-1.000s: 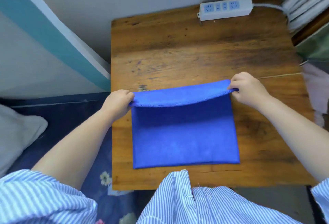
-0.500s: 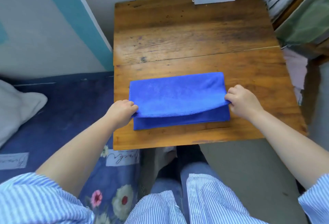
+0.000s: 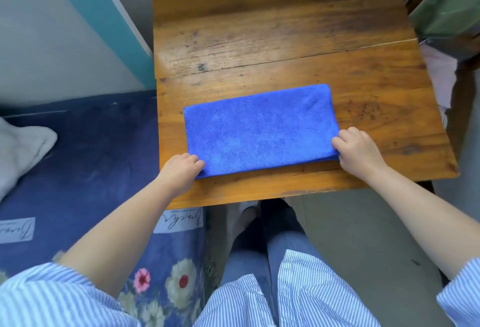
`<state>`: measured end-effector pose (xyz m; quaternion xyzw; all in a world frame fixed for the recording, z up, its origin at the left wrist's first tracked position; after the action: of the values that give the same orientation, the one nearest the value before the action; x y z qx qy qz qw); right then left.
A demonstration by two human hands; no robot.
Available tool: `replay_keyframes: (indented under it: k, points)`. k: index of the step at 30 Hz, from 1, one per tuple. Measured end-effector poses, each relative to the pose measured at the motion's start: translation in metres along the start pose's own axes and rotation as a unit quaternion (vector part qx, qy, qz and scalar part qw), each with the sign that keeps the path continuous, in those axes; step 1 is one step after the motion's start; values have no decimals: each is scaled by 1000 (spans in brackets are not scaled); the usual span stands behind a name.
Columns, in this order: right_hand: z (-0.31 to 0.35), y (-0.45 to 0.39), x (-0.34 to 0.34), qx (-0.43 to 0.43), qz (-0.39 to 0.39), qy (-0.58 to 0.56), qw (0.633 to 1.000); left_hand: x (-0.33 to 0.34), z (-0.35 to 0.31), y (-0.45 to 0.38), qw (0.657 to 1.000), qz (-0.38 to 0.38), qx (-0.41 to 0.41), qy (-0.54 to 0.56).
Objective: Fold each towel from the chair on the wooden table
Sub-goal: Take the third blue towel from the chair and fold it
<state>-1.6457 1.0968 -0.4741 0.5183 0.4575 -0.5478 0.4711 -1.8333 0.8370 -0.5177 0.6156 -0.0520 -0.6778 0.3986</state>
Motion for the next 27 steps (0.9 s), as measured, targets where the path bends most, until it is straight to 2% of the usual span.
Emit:
replay_keyframes:
  k: [7, 9, 12, 14, 16, 18, 22, 24, 27]
  points:
    - [-3, 13, 17, 65, 0, -55, 996, 11, -11, 3, 998, 43, -35, 10]
    - [-2, 1, 9, 73, -16, -49, 996, -6, -9, -3, 998, 3, -59, 33]
    - [12, -38, 3, 71, -46, -78, 993, -45, -9, -22, 966, -150, -85, 190]
    - [34, -72, 17, 55, -16, -114, 992, -53, -13, -43, 940, -146, -133, 280]
    - [54, -104, 44, 53, 51, -145, 987, -52, -22, -71, 923, -131, -165, 322]
    - [72, -122, 57, 44, 76, -133, 987, -55, -32, -84, 915, -144, -173, 334]
    - [79, -136, 82, 32, 110, -114, 987, -36, -32, -103, 922, -134, -191, 308]
    - [69, -134, 87, 24, 117, -101, 988, -29, -25, -104, 926, -138, -190, 296]
    - [33, -126, 86, 57, 116, -99, 987, -23, -12, -105, 924, -141, -198, 296]
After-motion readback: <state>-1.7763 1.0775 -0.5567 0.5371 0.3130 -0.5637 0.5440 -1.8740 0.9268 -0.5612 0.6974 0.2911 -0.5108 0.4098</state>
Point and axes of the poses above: each hand's wrist, its own y-axis away from the middle knuckle, its own x-axis out of the palm, z = x × y, the point moved 7 cm from there along -y, towards the middle knuckle, and after that the axes turned 9 degrees about -x, right-handed, at the moved point
